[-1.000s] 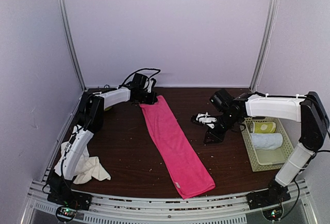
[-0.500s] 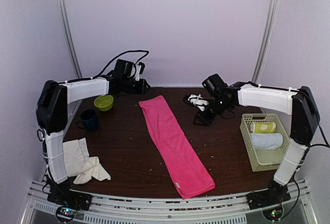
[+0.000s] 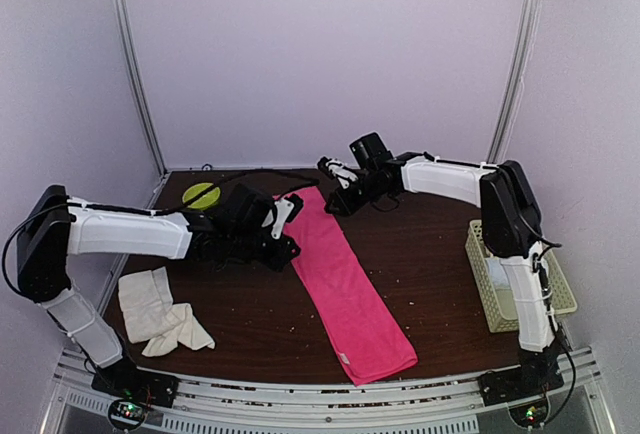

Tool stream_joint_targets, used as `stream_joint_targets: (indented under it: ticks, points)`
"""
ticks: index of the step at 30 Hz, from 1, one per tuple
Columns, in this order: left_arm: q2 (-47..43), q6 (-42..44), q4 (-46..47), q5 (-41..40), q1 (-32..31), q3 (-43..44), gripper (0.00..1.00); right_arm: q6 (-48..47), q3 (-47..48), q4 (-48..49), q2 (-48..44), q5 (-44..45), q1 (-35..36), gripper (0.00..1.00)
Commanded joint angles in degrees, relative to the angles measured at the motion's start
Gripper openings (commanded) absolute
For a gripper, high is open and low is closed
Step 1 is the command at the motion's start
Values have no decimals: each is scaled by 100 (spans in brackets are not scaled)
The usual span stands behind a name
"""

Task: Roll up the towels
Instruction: Move the towel to the center of the board.

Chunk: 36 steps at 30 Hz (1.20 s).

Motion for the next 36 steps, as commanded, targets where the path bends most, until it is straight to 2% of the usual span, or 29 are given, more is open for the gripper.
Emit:
stream_joint_targets:
  ticks: [1, 3, 6, 8, 10, 16, 22, 27, 36]
  points:
    - [-308, -210, 461, -102, -225, -561, 20, 587, 662, 94, 523, -483, 29, 33]
    - [-294, -233, 499, -132, -267, -598, 21, 491, 527, 8, 421, -461, 35, 33]
    - [-275, -240, 578, -375, -269, -625, 22, 301, -165, 147, -7, -358, 36, 33]
    - [-262, -262, 579, -756, -225, -543, 26, 57, -463, -139, -329, -313, 35, 32]
    - [-140, -239, 511, -903, 53, -291, 34, -263, -995, -345, -882, -292, 28, 32]
    - [987, -113, 322, -782, 1138, 1149, 33, -607, -3128, -248, -2848, -855, 120, 32]
    - [2652, 238, -40, -330, 1733, 3070, 25, -1695, -4439, -982, -3999, -728, 856, 31]
    - [3785, 377, -405, 66, 1943, 4375, 21, -2021, -5100, -1081, -4340, -616, 1338, 31]
    - [4503, 216, -556, 503, 2363, 4763, 20, -2159, -5422, -939, -3965, -152, 1678, 31]
